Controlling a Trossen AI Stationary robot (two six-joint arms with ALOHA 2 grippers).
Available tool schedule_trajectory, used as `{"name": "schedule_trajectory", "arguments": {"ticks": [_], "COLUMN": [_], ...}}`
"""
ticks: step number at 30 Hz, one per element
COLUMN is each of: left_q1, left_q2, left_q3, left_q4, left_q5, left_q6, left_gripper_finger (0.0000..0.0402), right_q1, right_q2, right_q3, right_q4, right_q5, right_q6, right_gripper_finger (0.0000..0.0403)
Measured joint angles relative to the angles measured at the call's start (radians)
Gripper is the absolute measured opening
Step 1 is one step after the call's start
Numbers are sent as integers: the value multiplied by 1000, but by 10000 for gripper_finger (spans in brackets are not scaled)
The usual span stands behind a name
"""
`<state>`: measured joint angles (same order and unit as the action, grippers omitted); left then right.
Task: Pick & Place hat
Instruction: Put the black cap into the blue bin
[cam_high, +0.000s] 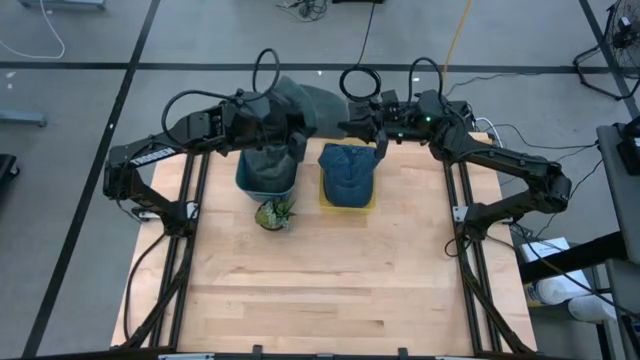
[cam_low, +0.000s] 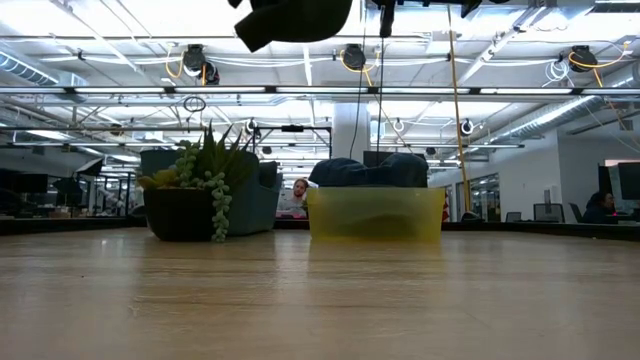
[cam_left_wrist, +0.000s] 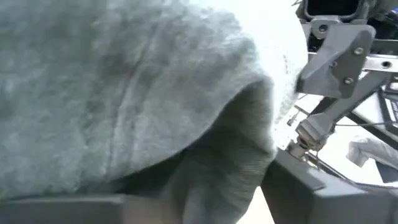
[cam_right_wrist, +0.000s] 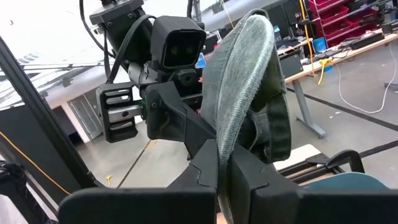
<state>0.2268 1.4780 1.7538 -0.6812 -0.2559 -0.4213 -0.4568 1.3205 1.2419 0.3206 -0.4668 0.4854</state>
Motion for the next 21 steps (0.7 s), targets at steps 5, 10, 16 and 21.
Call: {"name": "schedule_trajectory", "arguments": {"ticks": [5,10,16,21], "left_q1": [0,1,2,5], "left_q2": [0,0,0,-1], "left_q3": [0,0,0,0], "left_q4": [-1,-4,-4,-4], "left_q5": [56,97,123,143], "left_q6": [36,64,102,112], "left_gripper_finger": [95,14,7,6], "right_q1": [0,0,1,1], "right_q2": [0,0,0,0], "right_q3": [0,0,0,0], "right_q4": [-20,-26,-26,-26], "right_q5": [-4,-6,-8,-8], "right_q6": [0,1,1,1], "right_gripper_finger": [0,16,24,26]}}
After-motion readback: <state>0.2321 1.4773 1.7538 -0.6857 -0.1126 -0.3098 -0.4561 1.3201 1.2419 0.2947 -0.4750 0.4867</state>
